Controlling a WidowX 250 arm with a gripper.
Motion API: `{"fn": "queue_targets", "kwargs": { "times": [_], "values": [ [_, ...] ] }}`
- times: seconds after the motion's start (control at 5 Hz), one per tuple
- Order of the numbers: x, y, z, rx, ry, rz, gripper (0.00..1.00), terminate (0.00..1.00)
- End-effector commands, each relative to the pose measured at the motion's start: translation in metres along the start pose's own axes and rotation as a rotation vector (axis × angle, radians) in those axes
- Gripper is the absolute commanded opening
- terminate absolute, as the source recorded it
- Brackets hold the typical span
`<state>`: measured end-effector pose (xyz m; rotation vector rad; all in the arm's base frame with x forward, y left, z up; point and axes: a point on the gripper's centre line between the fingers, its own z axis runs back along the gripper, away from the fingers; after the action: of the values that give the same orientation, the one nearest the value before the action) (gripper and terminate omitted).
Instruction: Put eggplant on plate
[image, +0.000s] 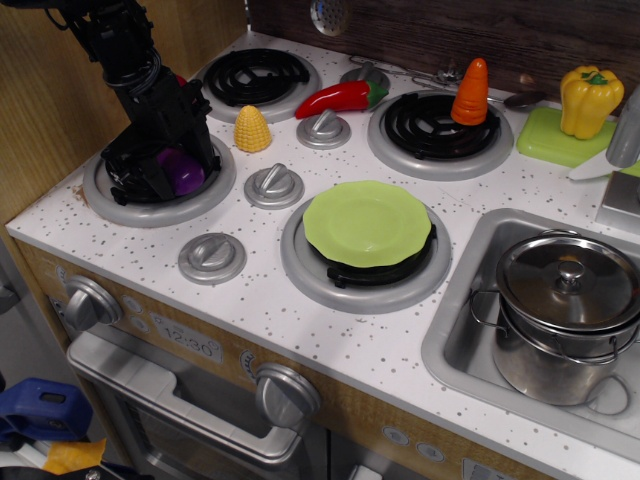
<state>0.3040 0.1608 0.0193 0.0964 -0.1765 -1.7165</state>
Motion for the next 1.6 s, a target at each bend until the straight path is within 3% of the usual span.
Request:
{"fn": "queue_targets", "kwargs": {
  "times": [0.0, 0.2, 0.4, 0.6, 0.8, 1.0, 1.2, 1.4],
  "values": [
    [0.053, 0.021, 0.037, -0.002, 0.005, 0.045, 0.00, 0.00],
    [0.095, 0.032, 0.049, 0.043, 0.020, 0.120, 0.00, 0.00],
    [0.119, 0.040, 0.048, 0.083, -0.023, 0.190, 0.00, 0.00],
    [0.137, 0.043, 0.037, 0.118, -0.040, 0.255, 0.00, 0.00],
    [0.148, 0.049, 0.028, 0.150, -0.099, 0.260, 0.00, 0.00],
    [0.165, 0.056, 0.023, 0.173, -0.097, 0.276, 0.00, 0.00],
    [0.167, 0.055, 0.019, 0.195, -0.111, 0.262, 1.00, 0.00],
    [0.167, 0.055, 0.019, 0.195, -0.111, 0.262, 1.00, 0.00]
  ]
}}
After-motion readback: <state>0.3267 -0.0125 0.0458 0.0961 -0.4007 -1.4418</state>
